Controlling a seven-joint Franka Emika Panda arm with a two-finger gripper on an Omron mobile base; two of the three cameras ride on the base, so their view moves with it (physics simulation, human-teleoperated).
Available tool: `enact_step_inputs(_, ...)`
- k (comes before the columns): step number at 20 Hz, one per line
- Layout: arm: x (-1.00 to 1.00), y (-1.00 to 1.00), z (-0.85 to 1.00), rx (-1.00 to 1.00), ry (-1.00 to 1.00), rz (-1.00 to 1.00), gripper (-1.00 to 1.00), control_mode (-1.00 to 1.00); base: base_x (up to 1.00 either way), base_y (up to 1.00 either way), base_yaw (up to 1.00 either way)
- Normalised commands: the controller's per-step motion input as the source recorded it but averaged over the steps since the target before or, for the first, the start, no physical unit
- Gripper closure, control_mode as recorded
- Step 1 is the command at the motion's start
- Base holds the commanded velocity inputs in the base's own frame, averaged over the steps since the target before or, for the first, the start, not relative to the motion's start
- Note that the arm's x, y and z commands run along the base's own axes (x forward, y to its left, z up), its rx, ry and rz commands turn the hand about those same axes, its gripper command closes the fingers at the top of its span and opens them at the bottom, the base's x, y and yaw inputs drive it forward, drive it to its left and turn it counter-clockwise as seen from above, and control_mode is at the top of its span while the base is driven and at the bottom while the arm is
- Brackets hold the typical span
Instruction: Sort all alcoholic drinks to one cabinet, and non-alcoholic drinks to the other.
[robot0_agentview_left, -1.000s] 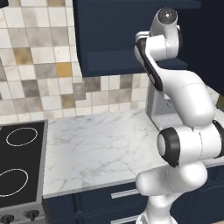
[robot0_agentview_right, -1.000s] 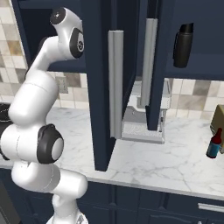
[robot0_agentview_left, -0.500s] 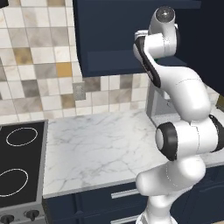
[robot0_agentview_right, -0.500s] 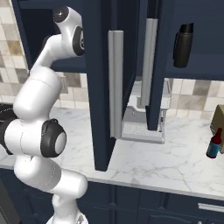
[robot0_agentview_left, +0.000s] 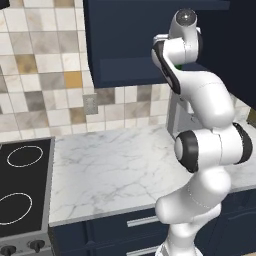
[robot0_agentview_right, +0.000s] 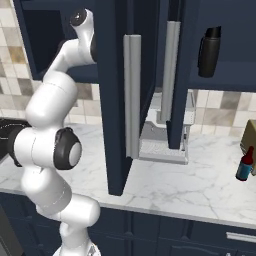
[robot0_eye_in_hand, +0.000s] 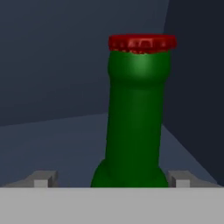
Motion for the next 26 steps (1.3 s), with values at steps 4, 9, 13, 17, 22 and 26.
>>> enact_step_inputs(4, 0.24, -0.12, 0.00, 0.00, 0.00, 0.00, -1.00, -1.00, 0.00, 0.00, 0.00)
enact_step_inputs(9, -0.07, -0.01, 0.00, 0.00, -0.03, 0.00, -1.00, -1.00, 0.00, 0.00, 0.00)
enact_step_inputs(13, -0.32, 0.00, 0.00, 0.00, -0.08, 0.00, -1.00, -1.00, 0.00, 0.00, 0.00)
enact_step_inputs(17, -0.41, 0.00, 0.00, 0.00, -0.10, 0.00, -1.00, -1.00, 0.00, 0.00, 0.00)
enact_step_inputs(22, -0.31, 0.00, 0.00, 0.00, -0.07, 0.00, -1.00, -1.00, 0.00, 0.00, 0.00)
enact_step_inputs(26, -0.29, 0.00, 0.00, 0.00, -0.06, 0.00, -1.00, -1.00, 0.00, 0.00, 0.00)
